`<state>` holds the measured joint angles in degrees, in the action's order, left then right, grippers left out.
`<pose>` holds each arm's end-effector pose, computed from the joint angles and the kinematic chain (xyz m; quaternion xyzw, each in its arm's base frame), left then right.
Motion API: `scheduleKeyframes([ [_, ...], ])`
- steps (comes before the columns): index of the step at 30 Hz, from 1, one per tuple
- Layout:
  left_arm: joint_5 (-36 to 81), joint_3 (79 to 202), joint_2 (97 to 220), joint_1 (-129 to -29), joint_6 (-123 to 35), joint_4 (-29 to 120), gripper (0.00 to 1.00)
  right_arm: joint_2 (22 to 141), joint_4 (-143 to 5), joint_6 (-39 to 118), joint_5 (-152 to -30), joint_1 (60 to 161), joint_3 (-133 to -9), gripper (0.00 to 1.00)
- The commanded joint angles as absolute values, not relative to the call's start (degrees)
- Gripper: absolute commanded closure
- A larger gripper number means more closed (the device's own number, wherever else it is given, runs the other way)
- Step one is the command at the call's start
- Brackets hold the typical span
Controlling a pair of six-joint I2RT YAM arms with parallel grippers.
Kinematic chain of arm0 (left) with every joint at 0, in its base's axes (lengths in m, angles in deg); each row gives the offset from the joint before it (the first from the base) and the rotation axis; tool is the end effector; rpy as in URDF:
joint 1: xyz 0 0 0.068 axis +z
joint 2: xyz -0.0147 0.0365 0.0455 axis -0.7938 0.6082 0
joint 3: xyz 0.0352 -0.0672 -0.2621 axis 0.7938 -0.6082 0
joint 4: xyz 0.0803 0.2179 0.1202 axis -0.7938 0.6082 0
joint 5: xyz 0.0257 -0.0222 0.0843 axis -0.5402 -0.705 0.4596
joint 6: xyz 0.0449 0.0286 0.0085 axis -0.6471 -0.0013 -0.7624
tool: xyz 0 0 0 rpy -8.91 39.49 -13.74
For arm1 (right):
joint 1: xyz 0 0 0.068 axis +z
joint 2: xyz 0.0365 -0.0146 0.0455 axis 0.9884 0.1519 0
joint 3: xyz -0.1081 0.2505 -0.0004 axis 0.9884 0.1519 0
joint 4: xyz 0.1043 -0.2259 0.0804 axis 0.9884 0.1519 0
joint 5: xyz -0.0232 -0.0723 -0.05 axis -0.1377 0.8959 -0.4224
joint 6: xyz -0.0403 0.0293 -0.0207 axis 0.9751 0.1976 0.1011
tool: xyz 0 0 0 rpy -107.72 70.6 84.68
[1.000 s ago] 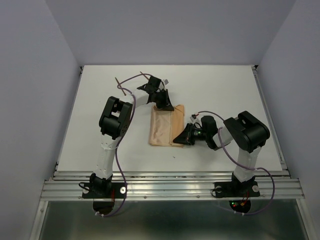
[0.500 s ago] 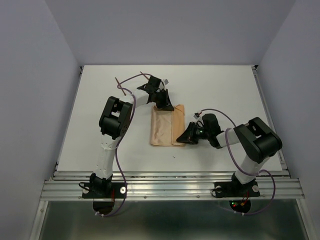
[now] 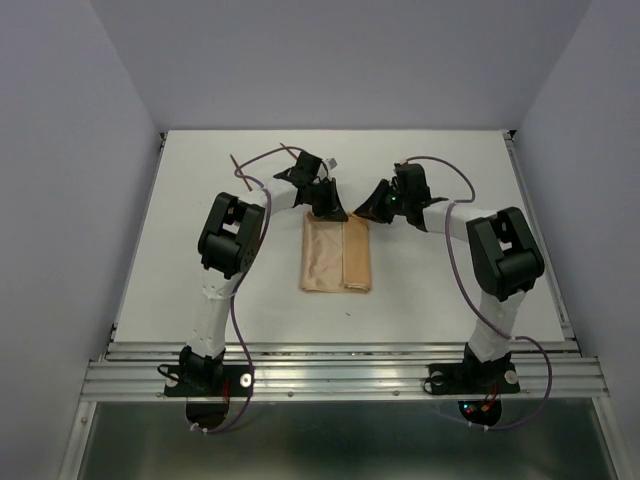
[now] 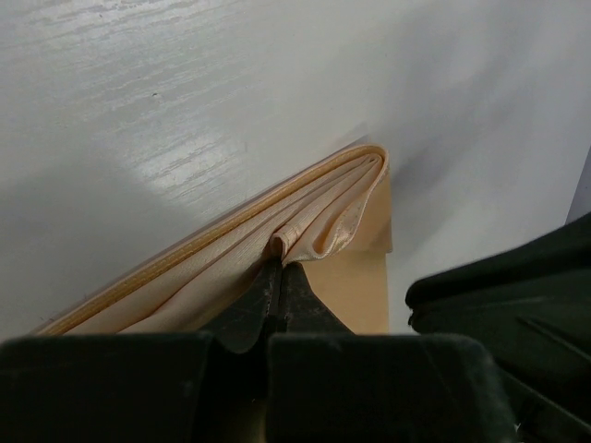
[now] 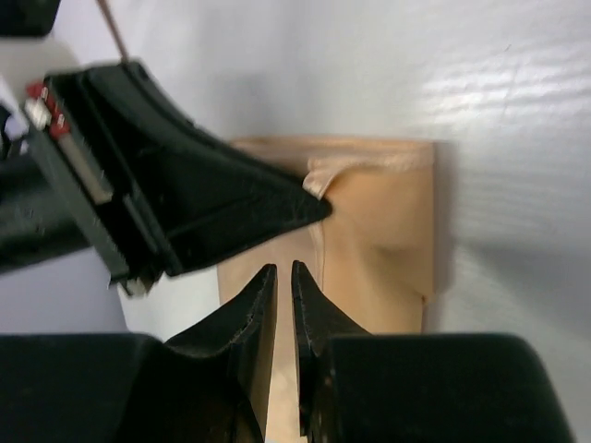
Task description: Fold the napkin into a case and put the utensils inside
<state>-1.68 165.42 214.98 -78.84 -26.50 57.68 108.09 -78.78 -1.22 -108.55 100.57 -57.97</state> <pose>0.4450 -0.2413 0.1461 0.0881 0.8878 -0.4006 0.2086 0.3746 0.1470 0.1696 0.1181 0.8688 0.4036 0.2615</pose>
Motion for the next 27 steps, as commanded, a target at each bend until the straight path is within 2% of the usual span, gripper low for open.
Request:
scheduleKeyframes([
  [1, 2.29, 163.72, 217.09, -78.2, -29.46, 60.77, 1.0, 111.43, -69.66, -0.33, -98.9, 100.51, -65.84, 0.82],
  [15, 2.2, 163.37, 215.78, -78.2, -29.72, 60.51, 1.0, 122.51, -59.73, -0.95, -92.48, 99.98, -75.78, 0.83],
  [17, 3.25, 163.37, 214.73, -78.2, -30.07, 61.73, 0.91, 122.69, -58.76, -0.95, -91.6, 99.98, -75.17, 0.83],
  [18, 4.56, 163.02, 213.07, -78.2, -30.42, 62.44, 0.8, 122.43, -58.58, -1.04, -90.81, 99.98, -74.38, 0.83],
  [20, 5.62, 162.32, 211.21, -78.2, -30.69, 62.79, 0.7, 121.91, -58.4, -0.95, -90.45, 99.98, -73.32, 0.83],
  [22, 6.85, 161.27, 208.66, -78.2, -30.69, 62.97, 0.6, 121.38, -58.58, -0.6, -90.19, 99.98, -72.27, 0.83],
  [25, 8.0, 161.7, 207.51, -78.2, -30.6, 63.41, 0.54, 120.5, -58.41, -0.07, -89.92, 99.98, -71.82, 0.83],
  [27, 9.05, 162.84, 207.86, -78.29, -30.78, 64.02, 0.43, 120.15, -58.32, 0.37, -90.01, 99.98, -71.91, 0.83],
])
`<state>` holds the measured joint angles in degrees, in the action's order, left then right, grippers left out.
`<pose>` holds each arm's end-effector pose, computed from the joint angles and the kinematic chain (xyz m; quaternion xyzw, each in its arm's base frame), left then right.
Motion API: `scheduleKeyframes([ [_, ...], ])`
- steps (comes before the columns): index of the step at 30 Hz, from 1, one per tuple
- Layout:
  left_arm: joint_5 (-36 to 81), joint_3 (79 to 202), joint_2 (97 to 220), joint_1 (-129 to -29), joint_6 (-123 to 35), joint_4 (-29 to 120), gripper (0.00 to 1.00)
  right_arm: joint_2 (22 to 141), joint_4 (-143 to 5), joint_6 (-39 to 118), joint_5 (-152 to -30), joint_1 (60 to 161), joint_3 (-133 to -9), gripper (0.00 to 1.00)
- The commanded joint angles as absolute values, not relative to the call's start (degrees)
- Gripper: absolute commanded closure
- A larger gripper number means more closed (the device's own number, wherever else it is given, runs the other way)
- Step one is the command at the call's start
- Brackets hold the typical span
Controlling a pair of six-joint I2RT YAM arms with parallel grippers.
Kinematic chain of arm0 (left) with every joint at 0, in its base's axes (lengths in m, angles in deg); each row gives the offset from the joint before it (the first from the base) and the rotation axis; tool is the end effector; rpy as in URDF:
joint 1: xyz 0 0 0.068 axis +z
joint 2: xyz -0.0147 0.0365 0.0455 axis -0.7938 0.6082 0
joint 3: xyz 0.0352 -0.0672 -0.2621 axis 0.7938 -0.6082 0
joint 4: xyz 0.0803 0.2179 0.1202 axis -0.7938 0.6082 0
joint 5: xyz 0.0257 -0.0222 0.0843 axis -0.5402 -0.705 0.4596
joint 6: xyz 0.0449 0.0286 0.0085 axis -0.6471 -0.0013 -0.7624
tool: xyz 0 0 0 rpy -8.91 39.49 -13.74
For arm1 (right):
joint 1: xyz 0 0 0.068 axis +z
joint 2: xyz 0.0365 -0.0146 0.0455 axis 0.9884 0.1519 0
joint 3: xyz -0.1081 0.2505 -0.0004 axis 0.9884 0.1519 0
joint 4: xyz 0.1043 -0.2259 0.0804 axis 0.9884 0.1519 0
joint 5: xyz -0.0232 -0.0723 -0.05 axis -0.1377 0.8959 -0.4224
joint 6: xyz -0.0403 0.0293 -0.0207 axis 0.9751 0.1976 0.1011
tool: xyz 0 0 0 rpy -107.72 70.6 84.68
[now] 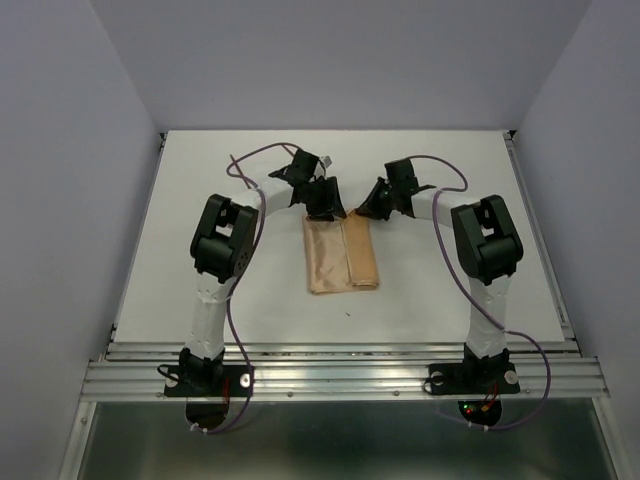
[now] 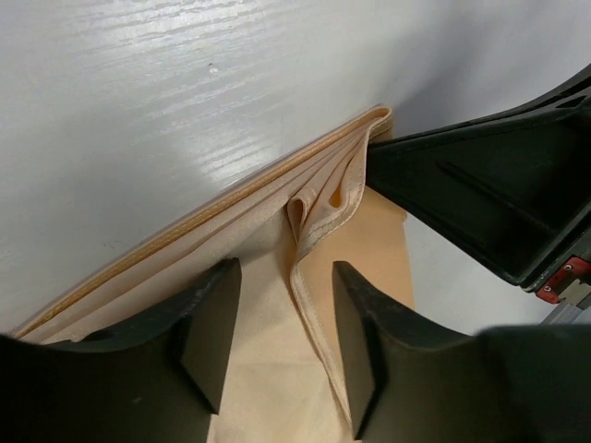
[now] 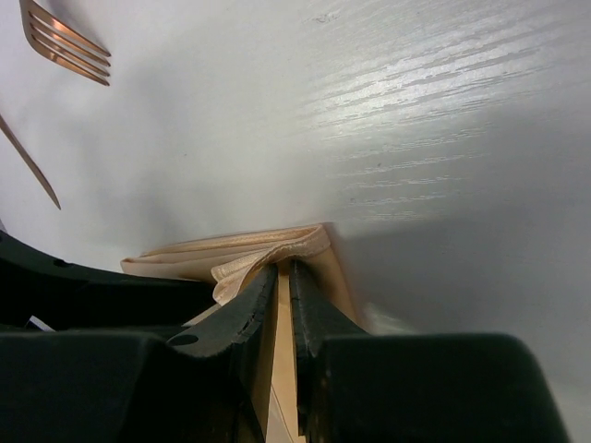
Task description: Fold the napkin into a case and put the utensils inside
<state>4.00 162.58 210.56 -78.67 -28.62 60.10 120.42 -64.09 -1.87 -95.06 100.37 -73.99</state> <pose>0.4353 -0.2315 0.1633 0.0830 0.9005 -0.3567 0.2344 0.4230 0.1539 0.1434 0.1977 0.9063 0.2780 0.2496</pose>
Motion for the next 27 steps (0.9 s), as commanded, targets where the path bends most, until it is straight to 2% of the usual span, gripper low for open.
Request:
scheduleKeyframes([
  [1, 9.23, 163.19, 208.21, -78.38, -30.95, 64.29, 0.39, 120.06, -58.23, 0.54, -90.01, 99.98, -72.0, 0.83],
  [15, 7.03, 168.72, 212.52, -79.08, -28.23, 62.88, 0.38, 120.5, -57.35, 1.16, -90.8, 101.04, -73.23, 0.83],
  [17, 7.3, 169.52, 212.96, -79.26, -28.06, 63.32, 0.4, 120.5, -57.26, 1.33, -90.8, 101.04, -73.32, 0.83],
  [25, 8.7, 170.05, 212.96, -79.87, -27.09, 62.71, 0.6, 120.41, -57.0, 1.42, -91.07, 101.04, -73.76, 0.83],
  [27, 8.79, 169.35, 212.09, -80.14, -26.74, 61.48, 0.61, 120.23, -57.0, 1.51, -91.15, 101.04, -73.76, 0.83],
])
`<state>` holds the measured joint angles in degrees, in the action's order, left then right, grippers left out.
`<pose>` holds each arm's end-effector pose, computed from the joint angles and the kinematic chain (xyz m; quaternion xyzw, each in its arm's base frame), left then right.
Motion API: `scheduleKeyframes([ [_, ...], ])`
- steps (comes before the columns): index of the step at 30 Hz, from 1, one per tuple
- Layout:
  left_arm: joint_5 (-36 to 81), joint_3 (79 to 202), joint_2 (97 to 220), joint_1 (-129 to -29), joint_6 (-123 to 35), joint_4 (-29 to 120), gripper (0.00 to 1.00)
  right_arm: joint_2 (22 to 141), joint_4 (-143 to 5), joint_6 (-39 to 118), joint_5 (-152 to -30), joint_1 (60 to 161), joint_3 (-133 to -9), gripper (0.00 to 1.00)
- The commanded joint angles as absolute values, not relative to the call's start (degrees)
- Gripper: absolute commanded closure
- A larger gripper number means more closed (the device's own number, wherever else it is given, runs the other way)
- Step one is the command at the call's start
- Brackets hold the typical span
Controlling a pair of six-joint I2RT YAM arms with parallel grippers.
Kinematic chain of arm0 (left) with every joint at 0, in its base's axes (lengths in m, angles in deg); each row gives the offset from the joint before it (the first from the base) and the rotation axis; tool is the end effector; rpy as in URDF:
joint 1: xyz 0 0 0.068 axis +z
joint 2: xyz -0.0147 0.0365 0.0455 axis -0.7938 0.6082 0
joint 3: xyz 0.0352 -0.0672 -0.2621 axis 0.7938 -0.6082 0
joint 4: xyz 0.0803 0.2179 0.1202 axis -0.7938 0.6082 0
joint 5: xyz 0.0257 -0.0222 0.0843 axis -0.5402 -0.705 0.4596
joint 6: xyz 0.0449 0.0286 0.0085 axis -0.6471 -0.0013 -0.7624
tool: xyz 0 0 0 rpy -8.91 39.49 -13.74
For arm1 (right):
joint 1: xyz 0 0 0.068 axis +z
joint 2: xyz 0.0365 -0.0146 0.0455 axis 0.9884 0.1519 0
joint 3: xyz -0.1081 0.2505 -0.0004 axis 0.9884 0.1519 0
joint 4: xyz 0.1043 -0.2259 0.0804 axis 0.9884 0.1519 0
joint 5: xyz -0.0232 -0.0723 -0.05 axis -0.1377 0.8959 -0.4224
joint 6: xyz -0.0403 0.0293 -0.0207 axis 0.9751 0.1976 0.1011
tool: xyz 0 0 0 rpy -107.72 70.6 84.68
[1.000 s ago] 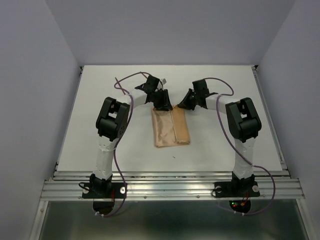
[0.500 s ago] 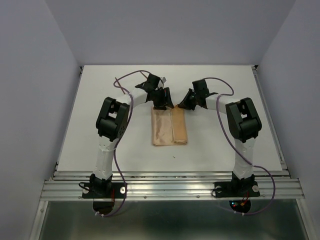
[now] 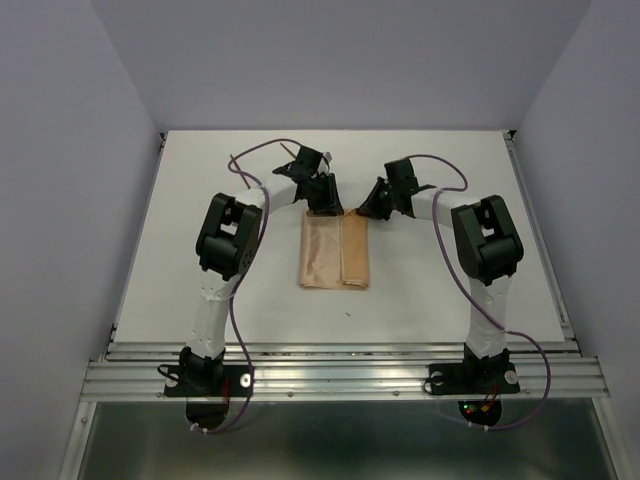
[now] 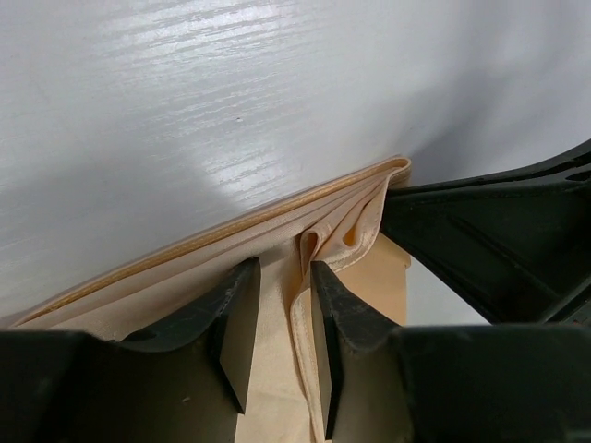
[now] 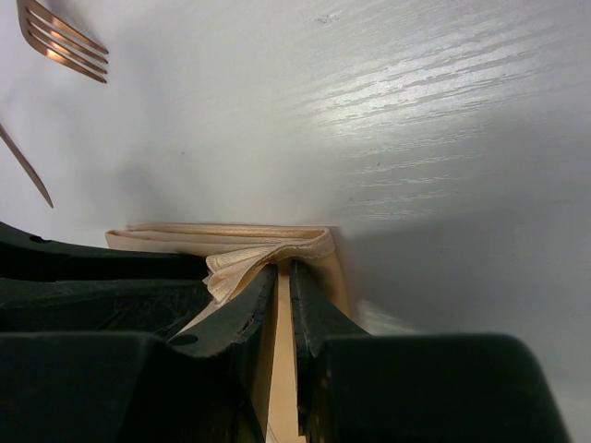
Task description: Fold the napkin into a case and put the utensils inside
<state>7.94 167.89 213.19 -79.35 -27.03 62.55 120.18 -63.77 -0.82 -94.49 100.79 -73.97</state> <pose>0.4461 -0.2410 0.1665 0.0634 0.9071 -0.3357 0.2459 0.4214 0.1565 0.1446 0.1880 0.9091 0.2724 0.2531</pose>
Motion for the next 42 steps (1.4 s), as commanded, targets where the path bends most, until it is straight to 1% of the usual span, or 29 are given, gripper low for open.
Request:
scheduleKeyframes([
  [1, 8.62, 168.39, 211.74, -80.22, -26.56, 60.08, 0.6, 120.23, -57.0, 1.6, -91.15, 101.04, -73.76, 0.83],
  [10, 9.85, 165.83, 208.66, -80.75, -24.45, 55.77, 0.54, 120.06, -56.73, 1.77, -91.15, 101.04, -73.84, 0.83],
  [14, 9.85, 166.45, 209.01, -80.75, -24.45, 56.11, 0.49, 120.06, -56.56, 1.77, -91.24, 101.56, -74.11, 0.83],
  [17, 10.02, 166.89, 209.62, -80.75, -24.28, 56.55, 0.48, 120.06, -56.47, 1.77, -91.24, 101.56, -74.37, 0.83],
  [20, 10.81, 166.45, 209.19, -80.75, -23.84, 55.94, 0.51, 120.06, -56.3, 1.86, -91.24, 101.56, -74.55, 0.83],
  [21, 11.51, 166.1, 208.75, -80.75, -23.4, 55.76, 0.56, 120.23, -56.3, 1.86, -91.24, 101.56, -74.55, 0.83],
  [23, 12.48, 165.66, 208.13, -80.75, -22.87, 55.24, 0.6, 120.23, -56.21, 1.86, -91.42, 101.56, -74.64, 0.83],
  [24, 14.4, 165.05, 207.35, -80.75, -22.0, 54.89, 0.66, 120.23, -56.21, 1.95, -91.33, 101.56, -74.64, 0.83],
  [30, 16.26, 163.64, 204.97, -80.66, -21.02, 53.22, 0.66, 120.23, -55.94, 2.04, -91.33, 101.56, -74.81, 0.83],
  [33, 16.09, 163.2, 204.35, -80.75, -20.23, 52.16, 0.61, 120.23, -55.86, 2.13, -91.24, 101.56, -74.81, 0.82],
  [34, 16.09, 163.02, 204.26, -80.67, -19.88, 51.9, 0.54, 120.23, -55.86, 2.21, -91.33, 101.56, -74.9, 0.83],
  [37, 13.91, 163.98, 205.05, -80.67, -20.23, 52.16, 0.46, 120.32, -55.77, 2.13, -91.33, 101.56, -75.08, 0.82],
  [42, 10.91, 165.3, 207.33, -81.63, -21.54, 52.68, 0.44, 120.5, -55.68, 2.13, -91.33, 101.56, -75.34, 0.82],
])
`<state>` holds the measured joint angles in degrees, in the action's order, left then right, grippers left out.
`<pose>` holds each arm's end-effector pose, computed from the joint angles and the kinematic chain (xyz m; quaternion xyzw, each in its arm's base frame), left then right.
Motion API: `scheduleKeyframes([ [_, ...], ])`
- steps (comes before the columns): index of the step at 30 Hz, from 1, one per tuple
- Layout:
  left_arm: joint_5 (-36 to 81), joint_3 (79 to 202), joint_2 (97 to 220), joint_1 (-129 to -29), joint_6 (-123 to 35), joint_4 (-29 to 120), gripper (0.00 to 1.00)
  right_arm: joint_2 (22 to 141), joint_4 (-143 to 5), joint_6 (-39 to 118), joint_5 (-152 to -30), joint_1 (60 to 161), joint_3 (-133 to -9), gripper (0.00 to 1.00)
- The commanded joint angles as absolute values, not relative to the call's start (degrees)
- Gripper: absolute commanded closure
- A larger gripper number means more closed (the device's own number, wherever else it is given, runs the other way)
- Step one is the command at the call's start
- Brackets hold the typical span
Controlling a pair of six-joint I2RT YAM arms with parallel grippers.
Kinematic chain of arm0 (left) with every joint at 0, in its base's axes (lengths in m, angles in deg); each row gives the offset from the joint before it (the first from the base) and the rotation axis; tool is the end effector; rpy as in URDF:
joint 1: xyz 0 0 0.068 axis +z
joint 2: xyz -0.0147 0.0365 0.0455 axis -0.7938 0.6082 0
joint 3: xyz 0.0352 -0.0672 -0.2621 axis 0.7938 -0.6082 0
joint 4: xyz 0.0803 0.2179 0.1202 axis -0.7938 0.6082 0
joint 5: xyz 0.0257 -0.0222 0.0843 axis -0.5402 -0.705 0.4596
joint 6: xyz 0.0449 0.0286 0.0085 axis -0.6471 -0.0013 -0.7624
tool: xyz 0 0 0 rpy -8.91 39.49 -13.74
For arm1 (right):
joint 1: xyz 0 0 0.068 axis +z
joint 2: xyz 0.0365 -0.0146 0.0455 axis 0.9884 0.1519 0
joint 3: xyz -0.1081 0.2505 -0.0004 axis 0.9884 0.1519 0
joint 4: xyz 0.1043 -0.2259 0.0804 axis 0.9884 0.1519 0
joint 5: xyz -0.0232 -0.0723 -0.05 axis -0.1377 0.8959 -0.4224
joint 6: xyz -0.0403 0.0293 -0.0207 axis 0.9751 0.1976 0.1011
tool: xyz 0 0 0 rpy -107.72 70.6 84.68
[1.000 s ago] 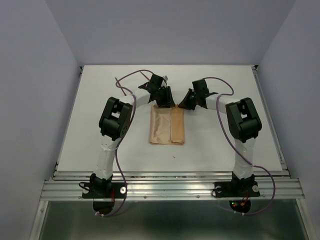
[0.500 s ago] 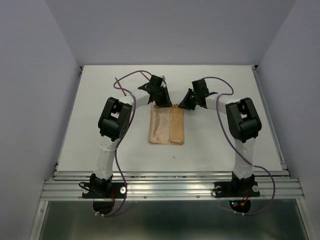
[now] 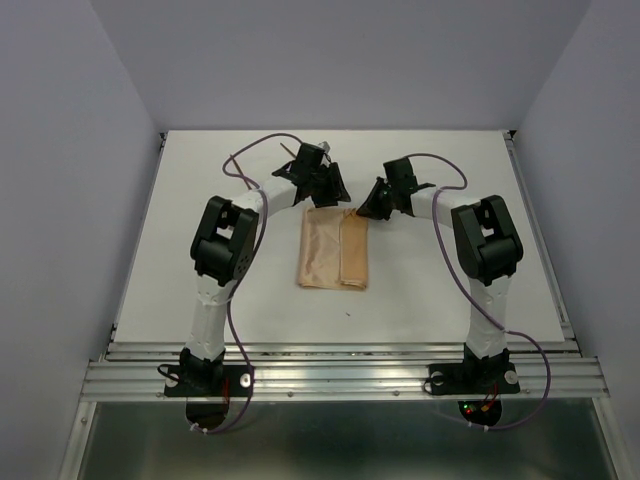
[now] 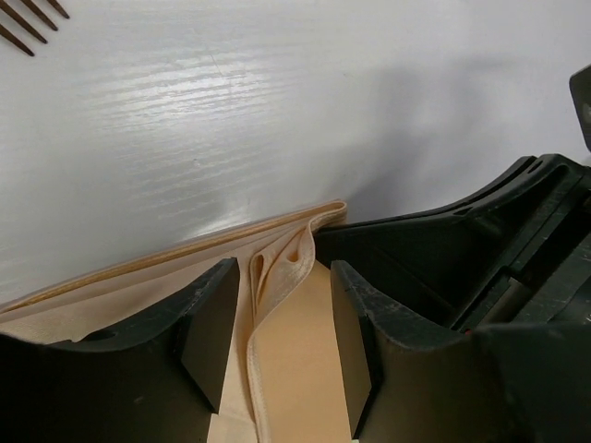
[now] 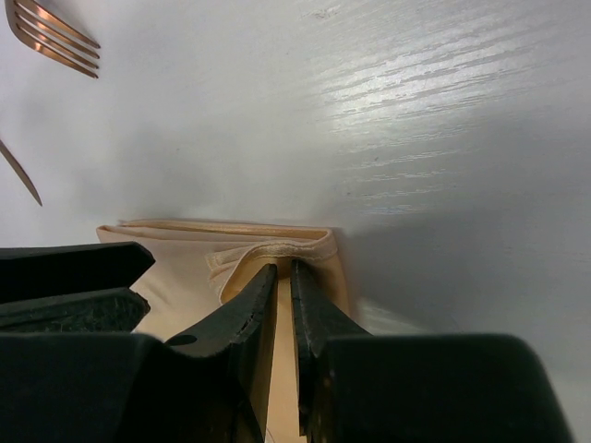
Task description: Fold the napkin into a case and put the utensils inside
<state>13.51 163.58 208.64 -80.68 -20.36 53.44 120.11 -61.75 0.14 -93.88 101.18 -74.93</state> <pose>0.4384 -0.2466 0.1929 0.0156 0.8828 -0.3500 0.3129 0.4209 0.1592 0.1475 0.1807 0.9141 0.2629 0.2504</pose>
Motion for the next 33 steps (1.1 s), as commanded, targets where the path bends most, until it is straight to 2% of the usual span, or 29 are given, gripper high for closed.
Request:
scheduleKeyframes([
  [1, 10.73, 166.35, 207.95, -81.98, -21.81, 53.82, 0.44, 120.58, -55.68, 2.13, -91.33, 101.56, -75.34, 0.82],
  [20, 11.52, 169.79, 213.4, -82.33, -24.71, 58.49, 0.45, 120.14, -55.68, 2.13, -91.24, 101.56, -74.99, 0.82],
  [21, 11.69, 169.7, 213.49, -82.33, -24.63, 58.49, 0.47, 120.06, -55.68, 2.13, -91.24, 101.56, -74.9, 0.82],
  [22, 11.95, 169.7, 213.49, -82.33, -24.63, 58.49, 0.54, 120.06, -55.68, 2.13, -91.24, 101.56, -74.81, 0.82],
  [24, 12.22, 169.79, 213.75, -82.33, -24.71, 58.66, 0.61, 119.97, -55.68, 2.13, -91.15, 101.56, -74.72, 0.82],
  [29, 12.75, 170.32, 214.37, -82.33, -24.98, 59.19, 0.62, 119.62, -55.59, 2.3, -91.15, 101.56, -74.72, 0.82],
  [33, 13.1, 171.02, 214.72, -82.25, -25.07, 59.54, 0.71, 119.35, -55.5, 2.56, -91.15, 101.56, -74.72, 0.82],
])
